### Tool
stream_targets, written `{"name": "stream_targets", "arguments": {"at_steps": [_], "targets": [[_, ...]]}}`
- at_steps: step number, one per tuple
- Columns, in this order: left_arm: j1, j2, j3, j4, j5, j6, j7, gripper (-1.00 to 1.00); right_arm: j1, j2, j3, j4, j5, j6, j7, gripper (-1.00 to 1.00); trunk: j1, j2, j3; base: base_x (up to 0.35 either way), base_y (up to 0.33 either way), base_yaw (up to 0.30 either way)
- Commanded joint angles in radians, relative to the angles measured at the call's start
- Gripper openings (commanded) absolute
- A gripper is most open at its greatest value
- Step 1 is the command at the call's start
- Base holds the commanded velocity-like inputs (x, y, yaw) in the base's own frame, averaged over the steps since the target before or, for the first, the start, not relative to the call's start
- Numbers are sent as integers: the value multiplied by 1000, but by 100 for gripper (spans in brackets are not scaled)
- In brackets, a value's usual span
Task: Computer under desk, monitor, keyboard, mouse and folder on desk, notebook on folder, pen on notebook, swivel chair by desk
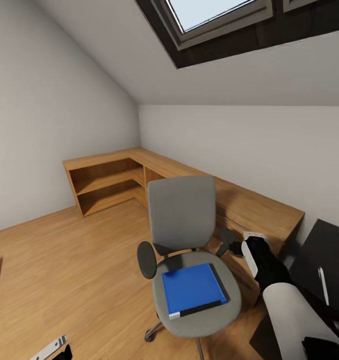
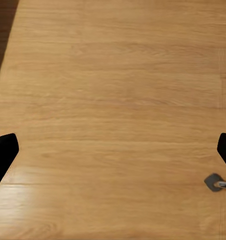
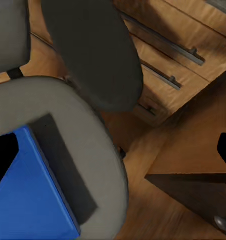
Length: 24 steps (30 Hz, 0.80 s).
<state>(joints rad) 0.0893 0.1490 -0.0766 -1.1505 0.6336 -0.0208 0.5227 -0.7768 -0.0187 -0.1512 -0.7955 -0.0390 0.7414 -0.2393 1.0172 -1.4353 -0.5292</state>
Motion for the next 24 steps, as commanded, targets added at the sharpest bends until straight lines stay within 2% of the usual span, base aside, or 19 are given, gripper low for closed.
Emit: {"name": "stream_targets", "arguments": {"at_steps": [1, 24], "targets": [[0, 1, -4, -1, 8, -2, 6, 100, 0, 1, 1, 0, -4, 4, -4, 100, 0, -1, -1, 0, 0, 258], [0, -3, -8, 0, 7, -2, 6, 100, 2, 5, 21, 8, -4, -18, -3, 100, 0, -1, -5, 0, 0, 257]]}}
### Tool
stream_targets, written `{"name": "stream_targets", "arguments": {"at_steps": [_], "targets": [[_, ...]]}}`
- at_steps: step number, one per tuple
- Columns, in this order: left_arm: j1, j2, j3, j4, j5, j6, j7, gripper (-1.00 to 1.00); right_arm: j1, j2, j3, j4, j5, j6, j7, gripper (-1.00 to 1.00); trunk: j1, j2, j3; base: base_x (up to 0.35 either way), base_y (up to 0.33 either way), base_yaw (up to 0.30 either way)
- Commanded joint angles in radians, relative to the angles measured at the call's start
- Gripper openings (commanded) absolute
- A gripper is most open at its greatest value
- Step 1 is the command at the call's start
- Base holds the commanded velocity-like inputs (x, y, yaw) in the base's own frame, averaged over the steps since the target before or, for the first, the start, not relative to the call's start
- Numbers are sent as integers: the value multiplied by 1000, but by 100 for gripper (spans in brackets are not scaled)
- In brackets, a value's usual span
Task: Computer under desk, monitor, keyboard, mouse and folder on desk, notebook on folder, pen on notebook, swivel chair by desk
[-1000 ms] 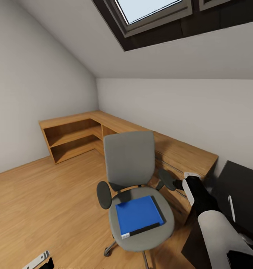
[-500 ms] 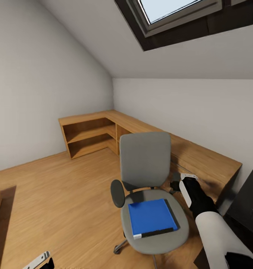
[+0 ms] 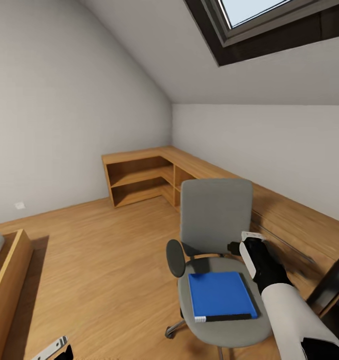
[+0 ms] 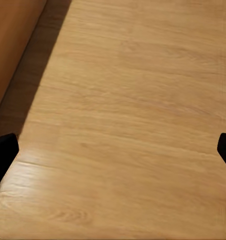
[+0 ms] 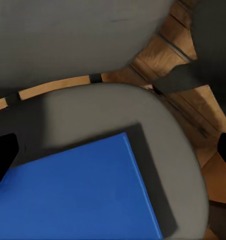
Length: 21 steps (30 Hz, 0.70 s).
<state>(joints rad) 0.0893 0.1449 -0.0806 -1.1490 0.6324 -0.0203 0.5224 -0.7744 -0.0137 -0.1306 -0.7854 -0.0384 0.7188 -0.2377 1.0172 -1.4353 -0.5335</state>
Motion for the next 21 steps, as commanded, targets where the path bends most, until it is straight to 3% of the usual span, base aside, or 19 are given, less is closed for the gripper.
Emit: {"name": "stream_targets", "arguments": {"at_steps": [1, 7, 12, 13, 16, 18, 20, 21], "targets": [[0, 1, -4, -2, 8, -2, 7, 100, 0, 0, 0, -2, -5, 4, -5, 100, 0, -1, -1, 0, 0, 252], [0, 1, -4, -2, 5, -3, 4, 100, 0, 0, 0, 0, -5, 2, -5, 100, 0, -1, -5, 0, 0, 239], [0, 1, -4, -8, 2, -3, 3, 100, 0, -1, 0, 4, -5, -4, -3, 100, 0, -1, -6, 0, 0, 74], [0, 1, -14, -20, 2, -1, 2, 100, 0, -2, 1, 25, -4, -47, -2, 100, 0, -1, -6, 0, 0, 8], [0, 1, -55, -28, 2, 2, 4, 100, 0, -3, 2, 42, -3, -79, -2, 100, 8, -15, -12, 0, 0, 5], [0, 1, -109, -57, 3, 12, 9, 100, 0, -3, 8, 52, -3, -102, 1, 100, 15, -29, -18, 0, 0, 1], [0, 2, -129, -91, 4, 60, 10, 100, 0, -4, 18, 55, -3, -108, 3, 100, 23, -43, -25, 0, 0, 0], [0, 2, -135, -128, 5, 129, 12, 100, 0, -5, 24, 56, -4, -110, 4, 100, 27, -50, -28, 0, 0, 0]]}}
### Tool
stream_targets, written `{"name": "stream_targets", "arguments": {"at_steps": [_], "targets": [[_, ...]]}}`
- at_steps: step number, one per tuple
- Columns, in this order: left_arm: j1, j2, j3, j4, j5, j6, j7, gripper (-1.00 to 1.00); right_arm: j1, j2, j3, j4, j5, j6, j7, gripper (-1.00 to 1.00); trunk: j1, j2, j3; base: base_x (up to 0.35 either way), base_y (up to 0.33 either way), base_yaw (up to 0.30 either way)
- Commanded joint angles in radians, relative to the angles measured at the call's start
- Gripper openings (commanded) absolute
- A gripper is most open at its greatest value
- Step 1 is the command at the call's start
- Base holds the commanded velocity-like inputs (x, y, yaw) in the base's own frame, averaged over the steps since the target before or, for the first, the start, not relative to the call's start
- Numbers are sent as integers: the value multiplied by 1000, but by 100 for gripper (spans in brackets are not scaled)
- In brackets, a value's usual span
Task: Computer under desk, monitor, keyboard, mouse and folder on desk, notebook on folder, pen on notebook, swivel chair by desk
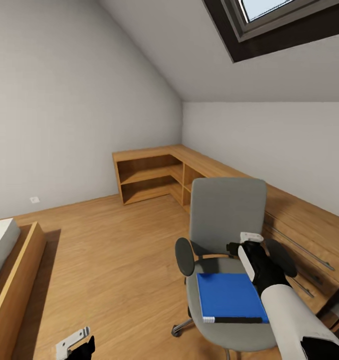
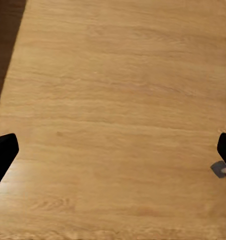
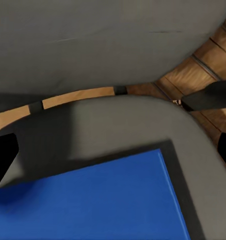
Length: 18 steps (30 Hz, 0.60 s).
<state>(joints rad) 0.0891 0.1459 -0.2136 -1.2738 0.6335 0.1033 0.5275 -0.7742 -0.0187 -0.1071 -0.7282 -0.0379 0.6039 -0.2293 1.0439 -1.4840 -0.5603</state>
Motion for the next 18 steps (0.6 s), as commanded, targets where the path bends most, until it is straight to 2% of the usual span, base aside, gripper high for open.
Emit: {"name": "stream_targets", "arguments": {"at_steps": [1, 3, 5, 6, 7, 10, 15, 17, 18], "targets": [[0, 1, -4, -19, 4, 32, 7, 100, 0, -1, 2, -1, -4, 4, -4, 100, 4, -8, -4, 0, 0, 0], [0, 1, -7, -104, 6, 155, 11, 100, 0, -2, 7, 0, -6, 3, -3, 100, 12, -22, -10, 0, 0, 0], [0, 1, -7, -145, 7, 213, 12, 100, 0, -2, 9, 4, -6, 3, -2, 100, 19, -36, -17, 0, 0, 0], [-11, -9, -7, -174, 10, 277, 14, 100, -2, -1, 10, 11, -6, 4, -1, 100, 23, -43, -20, 0, 0, 0], [-19, -15, -7, -178, 10, 291, 14, 100, -3, -1, 10, 14, -6, 4, 0, 100, 27, -50, -23, 0, 0, 0], [-73, -65, -1, -186, 12, 340, 30, 100, -6, -2, 10, 54, -7, 3, 0, 100, 38, -71, -32, 0, 0, 0], [-150, -124, 4, -186, 15, 363, 62, 100, -21, -3, 10, 137, -8, -13, 1, 100, 58, -106, -48, 0, 0, 0], [-193, -167, 5, -187, 15, 375, 70, 100, -37, -3, 9, 172, -9, -26, 1, 100, 65, -120, -54, 0, 0, 0], [-199, -174, 5, -187, 15, 381, 70, 100, -39, -3, 9, 176, -10, -27, 1, 100, 69, -127, -57, 0, 0, 0]]}}
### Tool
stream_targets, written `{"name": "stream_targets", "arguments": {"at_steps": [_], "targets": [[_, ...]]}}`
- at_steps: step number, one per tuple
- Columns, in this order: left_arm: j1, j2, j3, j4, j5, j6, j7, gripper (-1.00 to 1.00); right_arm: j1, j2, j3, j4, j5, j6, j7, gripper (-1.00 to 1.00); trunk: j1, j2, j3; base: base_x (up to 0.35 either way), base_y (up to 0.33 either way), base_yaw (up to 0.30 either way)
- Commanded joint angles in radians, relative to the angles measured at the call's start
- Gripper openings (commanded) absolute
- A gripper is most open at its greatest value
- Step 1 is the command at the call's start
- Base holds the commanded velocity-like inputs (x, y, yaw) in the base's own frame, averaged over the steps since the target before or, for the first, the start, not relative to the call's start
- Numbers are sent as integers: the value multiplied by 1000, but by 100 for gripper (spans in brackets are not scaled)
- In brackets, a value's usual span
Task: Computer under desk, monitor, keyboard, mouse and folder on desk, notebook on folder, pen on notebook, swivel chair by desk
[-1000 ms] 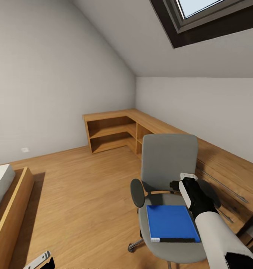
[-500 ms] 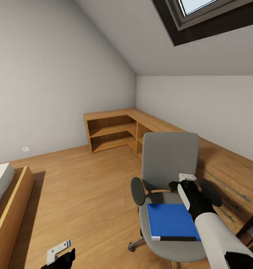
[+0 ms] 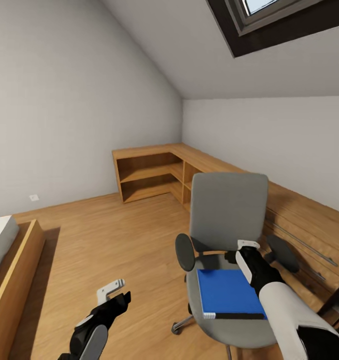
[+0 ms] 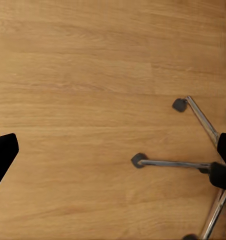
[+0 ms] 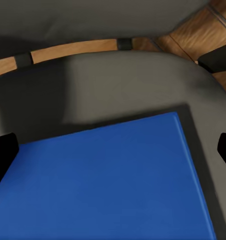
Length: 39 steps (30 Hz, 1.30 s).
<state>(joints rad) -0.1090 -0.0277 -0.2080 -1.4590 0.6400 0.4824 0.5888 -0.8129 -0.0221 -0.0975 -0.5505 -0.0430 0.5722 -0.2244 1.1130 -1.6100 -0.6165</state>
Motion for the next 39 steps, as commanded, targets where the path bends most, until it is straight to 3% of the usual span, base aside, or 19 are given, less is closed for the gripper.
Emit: {"name": "stream_targets", "arguments": {"at_steps": [1, 4, 7, 11, 30, 39], "targets": [[-9, -10, 0, -1, 9, 15, 9, 100, -3, -1, -1, 6, -5, 1, -4, 100, 4, -8, -4, 0, 0, 0], [-19, -21, 2, 13, 4, 34, 8, 100, -8, -10, -7, 16, -9, -16, 9, 100, 15, -29, -14, 0, 0, 0], [-22, -10, 3, 21, -3, 39, 7, 100, -8, -18, -8, 22, -10, -81, 51, 100, 27, -50, -23, 0, 0, 0], [-23, -8, 3, 26, -3, 37, 10, 100, -8, -19, -7, 19, -4, -100, 54, 100, 42, -78, -36, 0, 0, 0], [-23, 1, 2, 28, -8, 30, 14, 100, -7, -18, -8, 16, -5, -115, 55, 100, 115, -211, -95, 0, 0, 0], [-23, 2, 2, 28, -3, 25, 11, 100, -6, -20, -7, 14, -3, -119, 57, 100, 115, -211, -95, 0, 0, 0]]}}
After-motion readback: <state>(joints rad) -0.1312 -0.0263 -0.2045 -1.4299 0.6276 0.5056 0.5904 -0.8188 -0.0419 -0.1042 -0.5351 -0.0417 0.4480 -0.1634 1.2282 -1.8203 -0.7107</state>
